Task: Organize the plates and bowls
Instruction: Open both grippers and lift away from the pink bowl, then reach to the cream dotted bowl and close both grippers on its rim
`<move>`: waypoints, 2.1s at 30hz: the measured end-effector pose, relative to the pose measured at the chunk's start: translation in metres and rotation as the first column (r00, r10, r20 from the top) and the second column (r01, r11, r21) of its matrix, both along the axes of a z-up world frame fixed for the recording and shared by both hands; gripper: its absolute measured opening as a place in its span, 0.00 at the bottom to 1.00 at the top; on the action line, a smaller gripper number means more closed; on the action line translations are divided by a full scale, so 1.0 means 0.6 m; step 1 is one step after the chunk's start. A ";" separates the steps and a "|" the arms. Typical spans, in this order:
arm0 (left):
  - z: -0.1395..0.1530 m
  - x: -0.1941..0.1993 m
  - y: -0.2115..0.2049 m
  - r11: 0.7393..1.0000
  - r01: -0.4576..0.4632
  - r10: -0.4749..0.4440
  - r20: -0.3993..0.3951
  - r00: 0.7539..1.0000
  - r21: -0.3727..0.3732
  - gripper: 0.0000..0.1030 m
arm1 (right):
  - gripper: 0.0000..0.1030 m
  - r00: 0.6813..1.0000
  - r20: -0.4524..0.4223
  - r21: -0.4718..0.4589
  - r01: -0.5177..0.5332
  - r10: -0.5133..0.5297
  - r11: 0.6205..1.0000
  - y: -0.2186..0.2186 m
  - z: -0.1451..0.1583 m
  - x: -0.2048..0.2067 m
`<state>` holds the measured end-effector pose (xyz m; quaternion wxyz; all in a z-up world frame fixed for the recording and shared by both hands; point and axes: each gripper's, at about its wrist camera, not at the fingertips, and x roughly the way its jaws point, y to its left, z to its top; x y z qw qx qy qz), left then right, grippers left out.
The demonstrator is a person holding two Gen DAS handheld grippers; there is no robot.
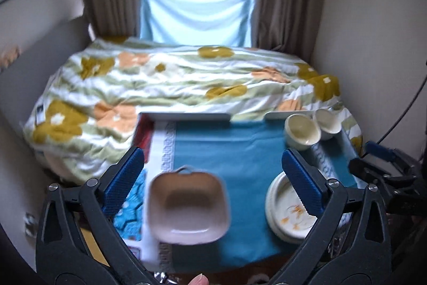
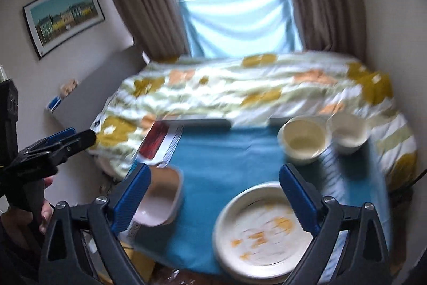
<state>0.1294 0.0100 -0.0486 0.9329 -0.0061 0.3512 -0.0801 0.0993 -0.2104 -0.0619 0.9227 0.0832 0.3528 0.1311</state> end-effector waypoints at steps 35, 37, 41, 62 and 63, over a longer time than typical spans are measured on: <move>-0.309 0.329 -0.351 0.990 0.128 -0.139 -0.431 0.892 -0.054 0.99 | 0.92 0.904 -0.422 0.137 0.131 -0.062 0.982 -0.289 -0.226 0.263; -0.329 0.348 -0.355 0.988 0.132 -0.153 -0.456 0.877 -0.078 0.86 | 0.80 0.890 -0.451 0.140 0.151 -0.073 0.979 -0.286 -0.247 0.284; -0.367 0.380 -0.366 0.983 0.154 -0.186 -0.515 0.837 -0.105 0.58 | 0.62 0.863 -0.498 0.159 0.181 -0.080 0.970 -0.282 -0.281 0.313; -0.362 0.397 -0.398 0.965 0.242 -0.258 -0.503 0.825 -0.098 0.15 | 0.14 0.866 -0.494 0.099 0.152 -0.085 0.983 -0.272 -0.286 0.340; -0.355 0.395 -0.397 0.965 0.243 -0.257 -0.496 0.829 -0.093 0.15 | 0.14 0.869 -0.488 0.093 0.148 -0.085 0.985 -0.269 -0.280 0.339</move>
